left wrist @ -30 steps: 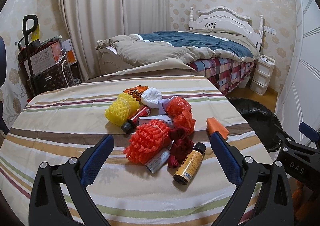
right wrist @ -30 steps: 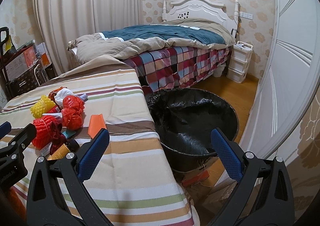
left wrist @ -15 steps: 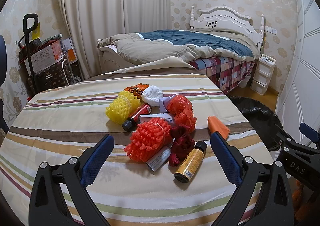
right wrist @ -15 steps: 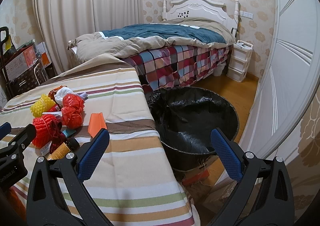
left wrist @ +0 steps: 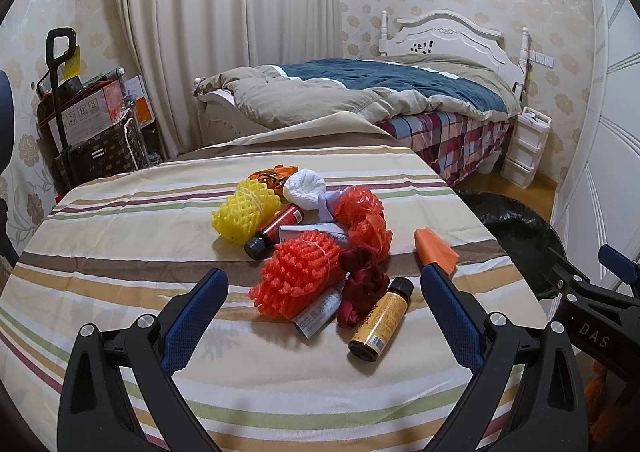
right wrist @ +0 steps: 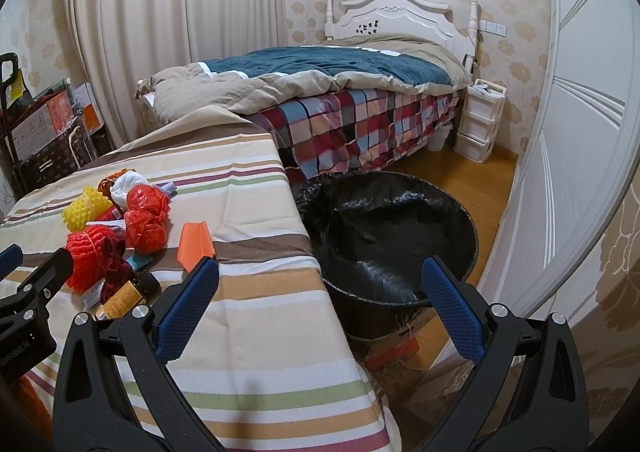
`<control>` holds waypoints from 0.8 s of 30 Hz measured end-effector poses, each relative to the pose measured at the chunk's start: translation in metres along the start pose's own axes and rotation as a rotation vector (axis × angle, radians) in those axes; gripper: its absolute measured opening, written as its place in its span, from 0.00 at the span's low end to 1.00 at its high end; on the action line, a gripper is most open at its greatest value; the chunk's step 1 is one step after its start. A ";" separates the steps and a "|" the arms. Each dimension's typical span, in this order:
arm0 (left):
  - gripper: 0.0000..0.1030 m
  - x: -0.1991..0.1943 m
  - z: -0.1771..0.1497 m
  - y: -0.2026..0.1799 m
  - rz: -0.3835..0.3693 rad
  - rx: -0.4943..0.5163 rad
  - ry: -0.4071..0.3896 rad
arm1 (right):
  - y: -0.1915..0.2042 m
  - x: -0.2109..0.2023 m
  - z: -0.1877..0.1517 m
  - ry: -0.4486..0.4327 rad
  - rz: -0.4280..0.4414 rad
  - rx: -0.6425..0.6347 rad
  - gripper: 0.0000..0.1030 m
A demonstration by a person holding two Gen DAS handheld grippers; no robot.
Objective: Collect trash
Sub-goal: 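Move both tools toward the pile of trash on the striped bed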
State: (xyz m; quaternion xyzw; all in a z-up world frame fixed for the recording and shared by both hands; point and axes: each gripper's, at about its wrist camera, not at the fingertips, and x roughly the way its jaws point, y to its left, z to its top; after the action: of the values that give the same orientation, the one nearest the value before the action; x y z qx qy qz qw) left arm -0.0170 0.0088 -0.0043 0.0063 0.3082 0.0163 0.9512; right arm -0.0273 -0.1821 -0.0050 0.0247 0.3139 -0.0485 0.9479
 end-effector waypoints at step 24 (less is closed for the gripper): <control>0.94 -0.002 -0.010 0.003 0.002 0.001 0.004 | 0.000 -0.002 -0.002 0.004 0.001 0.003 0.96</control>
State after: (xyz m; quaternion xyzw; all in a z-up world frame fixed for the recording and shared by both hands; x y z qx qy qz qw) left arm -0.0251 0.0121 -0.0114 0.0068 0.3099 0.0170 0.9506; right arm -0.0301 -0.1821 -0.0053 0.0262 0.3157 -0.0486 0.9473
